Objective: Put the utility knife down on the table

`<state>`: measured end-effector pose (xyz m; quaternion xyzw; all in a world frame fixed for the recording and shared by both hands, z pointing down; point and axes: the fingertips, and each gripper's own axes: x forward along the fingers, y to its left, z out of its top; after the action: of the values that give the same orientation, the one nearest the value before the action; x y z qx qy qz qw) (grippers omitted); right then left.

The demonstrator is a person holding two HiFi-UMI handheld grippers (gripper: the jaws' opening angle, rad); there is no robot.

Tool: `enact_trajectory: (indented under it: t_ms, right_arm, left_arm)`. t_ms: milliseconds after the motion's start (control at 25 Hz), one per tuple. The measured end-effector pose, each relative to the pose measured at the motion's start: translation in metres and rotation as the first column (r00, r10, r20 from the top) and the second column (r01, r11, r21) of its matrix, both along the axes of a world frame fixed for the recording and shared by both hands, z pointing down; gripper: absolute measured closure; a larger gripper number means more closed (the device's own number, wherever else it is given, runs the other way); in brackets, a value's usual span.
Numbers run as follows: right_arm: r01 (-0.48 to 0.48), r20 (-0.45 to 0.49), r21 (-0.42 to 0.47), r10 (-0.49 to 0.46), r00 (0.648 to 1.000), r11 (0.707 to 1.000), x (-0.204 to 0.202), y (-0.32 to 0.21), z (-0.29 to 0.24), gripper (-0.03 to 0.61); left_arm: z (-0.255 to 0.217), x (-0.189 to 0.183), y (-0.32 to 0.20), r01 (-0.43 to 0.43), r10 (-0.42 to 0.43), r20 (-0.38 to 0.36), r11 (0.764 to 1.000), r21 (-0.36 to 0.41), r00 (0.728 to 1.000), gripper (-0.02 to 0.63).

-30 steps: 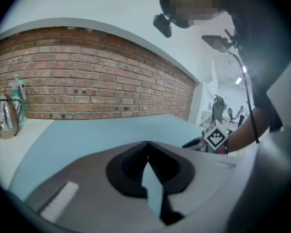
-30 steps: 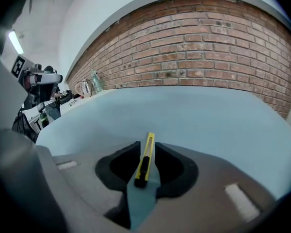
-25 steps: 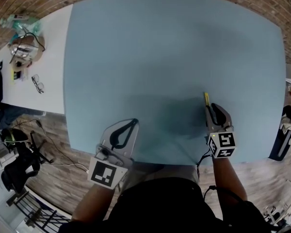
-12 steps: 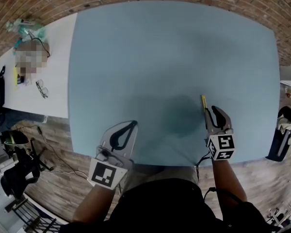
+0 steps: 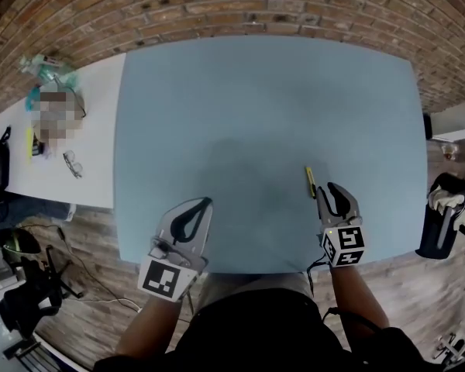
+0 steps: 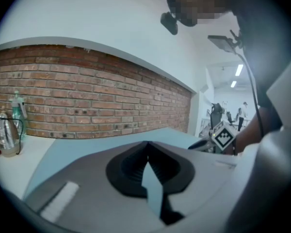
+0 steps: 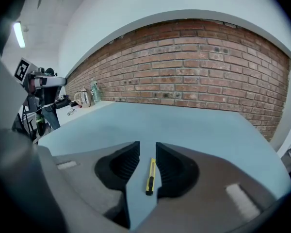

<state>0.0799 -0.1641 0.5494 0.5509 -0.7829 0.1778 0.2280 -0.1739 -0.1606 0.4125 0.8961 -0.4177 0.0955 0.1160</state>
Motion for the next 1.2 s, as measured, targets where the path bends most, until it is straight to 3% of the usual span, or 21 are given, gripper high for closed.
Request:
enact_trajectory:
  t_ms: [320,480,800,1200]
  right_arm:
    - [-0.013,-0.011,0.098,0.015,1.000,0.995,0.005,0.004,-0.043,0.468]
    - [-0.027,-0.032,0.134,0.031,0.999,0.991,0.013,0.003,-0.065,0.468]
    - [-0.043,-0.044,0.205,0.053,0.998,0.978,0.019,0.005,-0.101,0.468]
    - [-0.022,-0.029,0.344,0.034,0.999,0.939,0.012,0.006,-0.151,0.469]
  left_arm:
    - [-0.026,-0.003,-0.003,-0.005,0.006,-0.008,0.998,0.070,1.000,0.611]
    - [-0.031,-0.008,-0.003,-0.031,0.026,0.042,0.991,0.131,0.999,0.612]
    - [-0.046,-0.015,-0.005,-0.033,0.021,0.062,0.981,0.192,0.998,0.611]
    - [-0.062,-0.014,-0.008,-0.048,0.031,0.081,0.973,0.227,0.996,0.612]
